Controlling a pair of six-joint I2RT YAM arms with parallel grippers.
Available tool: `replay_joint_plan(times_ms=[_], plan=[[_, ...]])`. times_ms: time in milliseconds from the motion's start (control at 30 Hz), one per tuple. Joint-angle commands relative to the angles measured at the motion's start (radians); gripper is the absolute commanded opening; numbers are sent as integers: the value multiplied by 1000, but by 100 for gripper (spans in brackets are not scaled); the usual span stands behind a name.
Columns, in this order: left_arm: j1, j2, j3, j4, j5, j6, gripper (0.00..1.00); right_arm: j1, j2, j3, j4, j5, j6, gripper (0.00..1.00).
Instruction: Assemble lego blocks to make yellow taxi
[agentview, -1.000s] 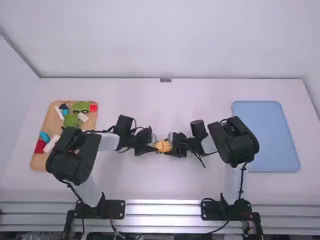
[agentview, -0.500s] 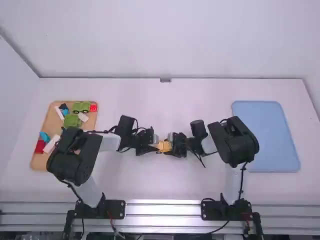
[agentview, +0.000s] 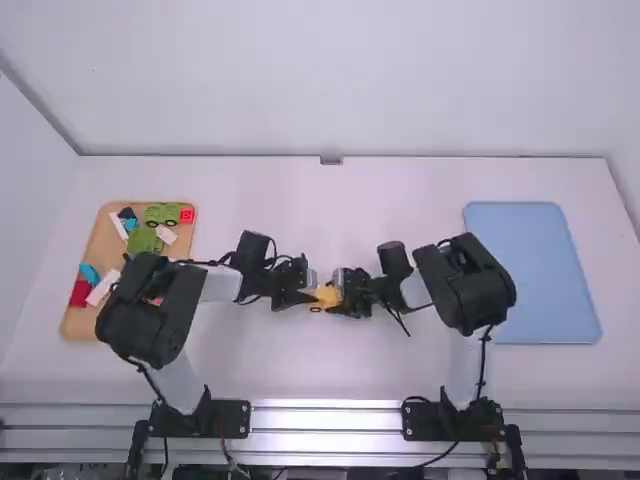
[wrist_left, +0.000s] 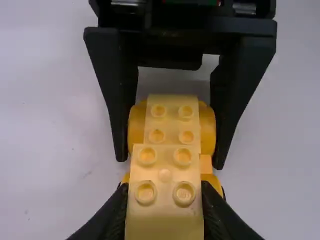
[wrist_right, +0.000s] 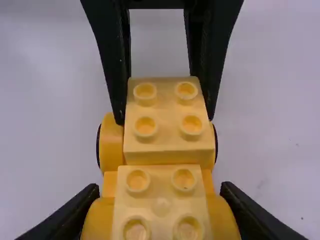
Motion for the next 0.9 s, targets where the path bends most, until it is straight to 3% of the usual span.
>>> replay_joint_plan(times_ms=[0, 867], plan=[[3, 36, -8, -11, 8, -3, 2, 3, 15, 21, -4, -5, 6, 56], [-3, 39, -8, -17, -41, -4, 2, 11, 15, 21, -5, -4, 6, 56]])
